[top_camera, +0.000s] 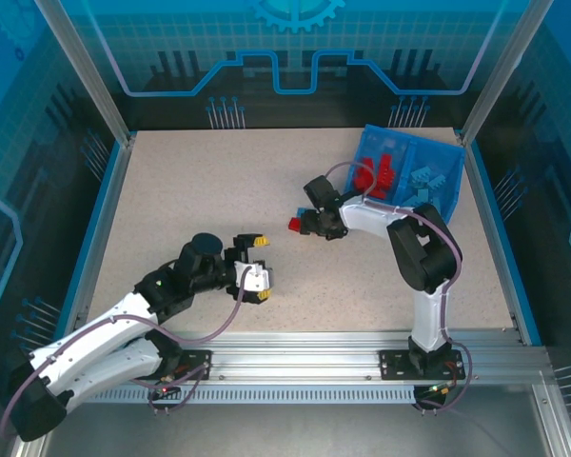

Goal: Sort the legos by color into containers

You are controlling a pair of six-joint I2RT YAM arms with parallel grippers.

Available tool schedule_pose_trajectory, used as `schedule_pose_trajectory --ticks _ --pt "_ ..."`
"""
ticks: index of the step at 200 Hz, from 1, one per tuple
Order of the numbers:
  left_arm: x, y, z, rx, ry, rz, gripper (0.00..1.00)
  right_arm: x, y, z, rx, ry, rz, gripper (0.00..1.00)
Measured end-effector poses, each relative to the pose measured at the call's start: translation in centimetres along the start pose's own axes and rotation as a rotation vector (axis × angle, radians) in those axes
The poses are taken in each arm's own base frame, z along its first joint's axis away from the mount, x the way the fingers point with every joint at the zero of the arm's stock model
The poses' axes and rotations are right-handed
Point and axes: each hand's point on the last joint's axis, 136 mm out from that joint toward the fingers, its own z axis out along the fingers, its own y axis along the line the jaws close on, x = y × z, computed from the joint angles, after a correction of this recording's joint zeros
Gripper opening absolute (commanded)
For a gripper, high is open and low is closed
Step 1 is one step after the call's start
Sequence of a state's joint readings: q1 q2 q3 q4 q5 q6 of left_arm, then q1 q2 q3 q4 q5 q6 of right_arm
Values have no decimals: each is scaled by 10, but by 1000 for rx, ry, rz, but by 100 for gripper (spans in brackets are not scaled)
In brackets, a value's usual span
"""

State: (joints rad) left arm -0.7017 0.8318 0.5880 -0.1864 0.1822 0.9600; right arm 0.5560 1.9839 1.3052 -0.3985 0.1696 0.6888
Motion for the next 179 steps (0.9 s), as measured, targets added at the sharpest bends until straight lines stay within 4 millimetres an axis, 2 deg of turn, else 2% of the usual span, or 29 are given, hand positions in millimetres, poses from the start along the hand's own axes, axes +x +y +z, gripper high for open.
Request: schedule_pose_trajectory --ticks 41,88,125,152,179 --pt "-1 -2 0 17 -18 -7 99 -2 -5 4 33 -5 2 57" --pt "-1 -2 1 27 -25 -15 99 -2 -12 5 67 -16 -2 38" --pt "-3 -3 0 34 -41 -15 99 1 -14 -2 29 -64 -14 35" --pt "-4 -1 0 29 -49 -26 99 11 -24 -26 24 -85 -47 35" --pt "-5 6 -1 7 -56 -48 99 -12 -22 -76 -23 -209 -59 35"
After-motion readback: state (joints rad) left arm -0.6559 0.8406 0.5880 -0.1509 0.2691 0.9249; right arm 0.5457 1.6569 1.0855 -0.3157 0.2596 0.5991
